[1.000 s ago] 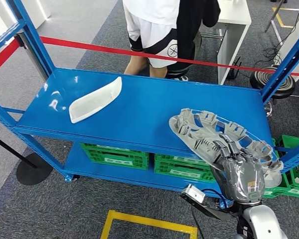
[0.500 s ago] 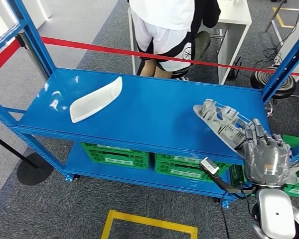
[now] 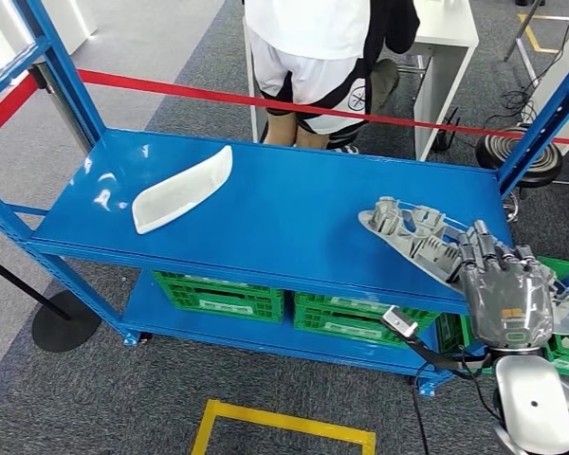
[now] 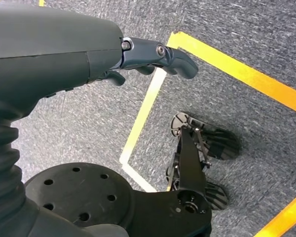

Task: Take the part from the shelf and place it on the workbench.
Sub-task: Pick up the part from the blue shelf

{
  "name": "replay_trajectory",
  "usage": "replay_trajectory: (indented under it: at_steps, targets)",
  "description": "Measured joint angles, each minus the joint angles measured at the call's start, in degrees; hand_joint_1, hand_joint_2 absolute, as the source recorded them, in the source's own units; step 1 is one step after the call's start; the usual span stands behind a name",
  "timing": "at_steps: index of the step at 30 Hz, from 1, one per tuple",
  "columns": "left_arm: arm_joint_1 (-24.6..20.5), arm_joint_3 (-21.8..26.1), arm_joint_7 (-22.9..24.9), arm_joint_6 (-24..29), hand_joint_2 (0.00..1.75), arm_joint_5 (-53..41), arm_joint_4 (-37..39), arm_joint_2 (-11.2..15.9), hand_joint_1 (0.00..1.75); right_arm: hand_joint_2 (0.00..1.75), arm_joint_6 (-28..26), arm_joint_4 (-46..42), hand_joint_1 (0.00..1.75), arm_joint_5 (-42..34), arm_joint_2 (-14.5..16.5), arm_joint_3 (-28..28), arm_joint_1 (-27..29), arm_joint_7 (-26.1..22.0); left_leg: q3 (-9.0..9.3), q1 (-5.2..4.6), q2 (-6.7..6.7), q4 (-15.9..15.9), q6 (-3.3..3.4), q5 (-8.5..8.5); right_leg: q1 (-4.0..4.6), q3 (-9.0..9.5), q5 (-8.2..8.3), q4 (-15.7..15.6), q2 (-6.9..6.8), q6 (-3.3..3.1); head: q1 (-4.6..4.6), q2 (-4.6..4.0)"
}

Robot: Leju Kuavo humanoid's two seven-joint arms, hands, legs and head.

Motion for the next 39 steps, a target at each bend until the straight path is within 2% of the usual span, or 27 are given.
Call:
replay_trajectory:
  at_steps: [17, 39]
  targets:
    - [0.0, 0.0, 0.0, 0.1, 1.75, 0.0, 0.0, 0.0, 0.0, 1.75, -0.3, 0.0, 1.75, 0.0, -0.2, 2.0, -0.4, 0.0, -0.01, 0.0, 0.0, 0.0, 0.0, 0.0, 0.0, -0.01, 0.0, 0.0, 0.0, 0.0, -0.01, -0.02]
    - [0.0, 0.1, 0.1, 0.2, 1.75, -0.5, 0.0, 0.0, 0.0, 1.75, -3.3, -0.4, 1.75, 0.0, -0.2, 1.5, -0.2, 0.0, -0.01, 0.0, 0.0, 0.0, 0.0, 0.0, 0.0, -0.01, 0.0, 0.0, 0.0, 0.0, 0.0, 0.0]
